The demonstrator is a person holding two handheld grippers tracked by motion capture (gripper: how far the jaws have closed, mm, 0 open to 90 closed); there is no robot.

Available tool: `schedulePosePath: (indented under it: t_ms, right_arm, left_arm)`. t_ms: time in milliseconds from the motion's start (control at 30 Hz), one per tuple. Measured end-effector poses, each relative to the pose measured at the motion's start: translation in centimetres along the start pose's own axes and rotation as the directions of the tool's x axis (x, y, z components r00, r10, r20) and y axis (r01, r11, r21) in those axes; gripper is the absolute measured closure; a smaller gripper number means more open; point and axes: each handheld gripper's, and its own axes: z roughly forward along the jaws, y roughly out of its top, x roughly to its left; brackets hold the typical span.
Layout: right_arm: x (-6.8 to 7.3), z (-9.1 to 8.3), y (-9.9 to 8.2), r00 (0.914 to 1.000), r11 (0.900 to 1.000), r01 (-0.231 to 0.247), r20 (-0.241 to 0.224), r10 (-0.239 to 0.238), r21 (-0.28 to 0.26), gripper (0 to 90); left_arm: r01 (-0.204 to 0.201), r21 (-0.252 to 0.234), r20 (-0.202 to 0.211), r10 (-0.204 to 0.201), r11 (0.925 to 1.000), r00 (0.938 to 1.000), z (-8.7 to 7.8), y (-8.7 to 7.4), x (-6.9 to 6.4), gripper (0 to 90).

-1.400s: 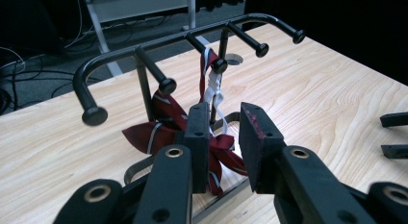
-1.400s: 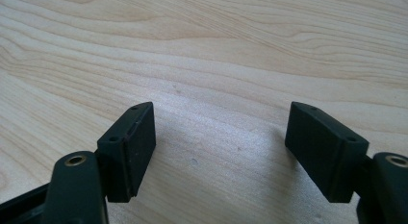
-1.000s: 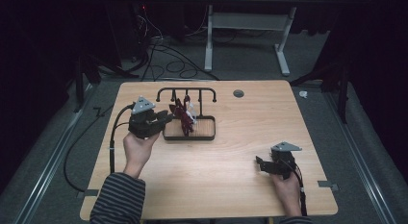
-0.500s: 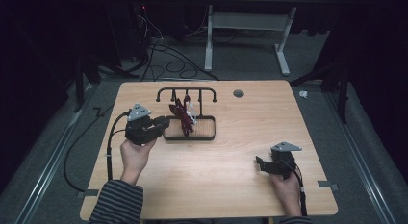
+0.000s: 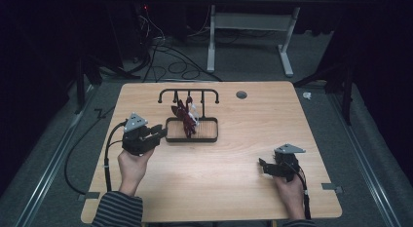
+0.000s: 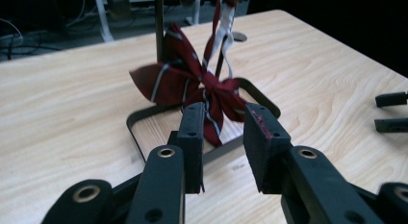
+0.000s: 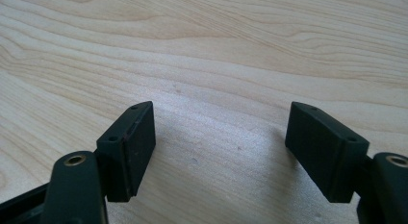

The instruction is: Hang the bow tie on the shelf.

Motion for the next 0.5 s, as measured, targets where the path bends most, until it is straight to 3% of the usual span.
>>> schedulePosePath:
  t_ms: [500]
  right_arm:
    - [0.0,0.0,0.0,1.0000,1.0000,0.000,-0.001,0.000,0.000,27.1]
  left_arm:
    - [0.036,0.010,-0.002,-0.036,0.9993,0.9993,-0.1,-2.2,0.2,69.6]
